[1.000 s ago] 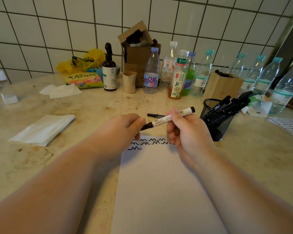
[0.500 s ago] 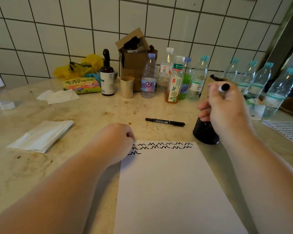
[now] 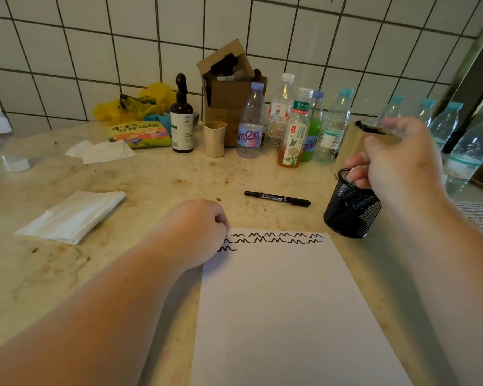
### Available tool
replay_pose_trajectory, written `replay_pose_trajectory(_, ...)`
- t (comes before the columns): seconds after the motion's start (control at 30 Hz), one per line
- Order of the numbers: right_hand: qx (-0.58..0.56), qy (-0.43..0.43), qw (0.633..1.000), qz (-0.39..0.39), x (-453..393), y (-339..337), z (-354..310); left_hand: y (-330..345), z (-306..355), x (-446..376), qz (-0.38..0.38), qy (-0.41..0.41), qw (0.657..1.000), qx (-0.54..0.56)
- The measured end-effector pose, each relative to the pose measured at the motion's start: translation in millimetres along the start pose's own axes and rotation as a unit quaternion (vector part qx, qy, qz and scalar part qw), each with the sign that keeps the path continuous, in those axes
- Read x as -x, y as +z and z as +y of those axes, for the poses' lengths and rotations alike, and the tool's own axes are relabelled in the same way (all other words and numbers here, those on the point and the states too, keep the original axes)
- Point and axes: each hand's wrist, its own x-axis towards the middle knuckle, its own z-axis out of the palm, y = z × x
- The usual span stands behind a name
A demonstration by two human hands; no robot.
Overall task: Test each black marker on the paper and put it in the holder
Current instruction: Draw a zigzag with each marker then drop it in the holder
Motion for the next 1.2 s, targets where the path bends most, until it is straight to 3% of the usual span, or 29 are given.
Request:
replay_pose_trajectory(0.03,0.018,-0.049,0.999,-0.012,4.9,2.5,-1.5,0.3,0.3,-0.3,0.000,0.001,1.000,-0.001)
replay_pose_trajectory(0.1,0.075,-0.132,0.982,-0.108,18.2,15.4,-4.0,0.9,0.9,-0.8,-0.003,0.000,1.000,-0.007)
replay_pose_trajectory(0.17,0.195,-0.155,0.938,-0.241,28.1,36.5,0.6,1.2,1.9,-1.7,-0.009,-0.005,1.000,-0.011)
replay_pose_trajectory(0.23,0.331,-0.131,0.879,-0.317,28.9,60.3,14.0,0.3,2.8,-2.5,-0.015,-0.010,1.000,-0.018)
replay_pose_trajectory(0.33,0.459,-0.104,0.814,-0.341,22.4,83.0,35.7,-1.6,3.0,-2.3,-0.016,-0.004,0.999,-0.034)
replay_pose_trajectory(0.4,0.498,-0.099,0.793,-0.338,15.8,88.8,47.8,-1.5,2.6,-1.4,-0.011,0.011,0.999,-0.033)
replay_pose_trajectory(0.67,0.497,-0.095,0.805,-0.309,10.0,91.5,50.4,-0.9,5.7,-0.2,-0.005,0.017,0.999,-0.031)
replay_pose_trajectory(0.77,0.368,-0.058,0.877,-0.305,17.8,81.2,30.5,-2.4,9.1,2.2,0.001,0.043,0.999,0.012)
replay_pose_trajectory(0.83,0.157,0.021,0.936,-0.314,30.6,71.3,19.3,-4.5,12.9,6.3,0.012,0.080,0.994,0.071)
replay_pose_trajectory(0.87,0.044,0.069,0.942,-0.326,38.9,66.2,14.4,-5.8,15.1,8.7,0.015,0.104,0.990,0.098)
replay_pose_trajectory(0.93,-0.135,0.138,0.917,-0.349,56.2,58.4,7.9,-7.6,20.1,13.6,0.011,0.157,0.978,0.139)
replay_pose_trajectory(1.0,-0.231,0.153,0.895,-0.349,70.0,53.7,7.3,-8.8,23.6,16.7,0.006,0.192,0.968,0.160)
replay_pose_trajectory(1.2,-0.301,0.169,0.856,-0.386,82.7,47.7,22.0,-11.1,24.0,19.6,-0.005,0.183,0.969,0.166)
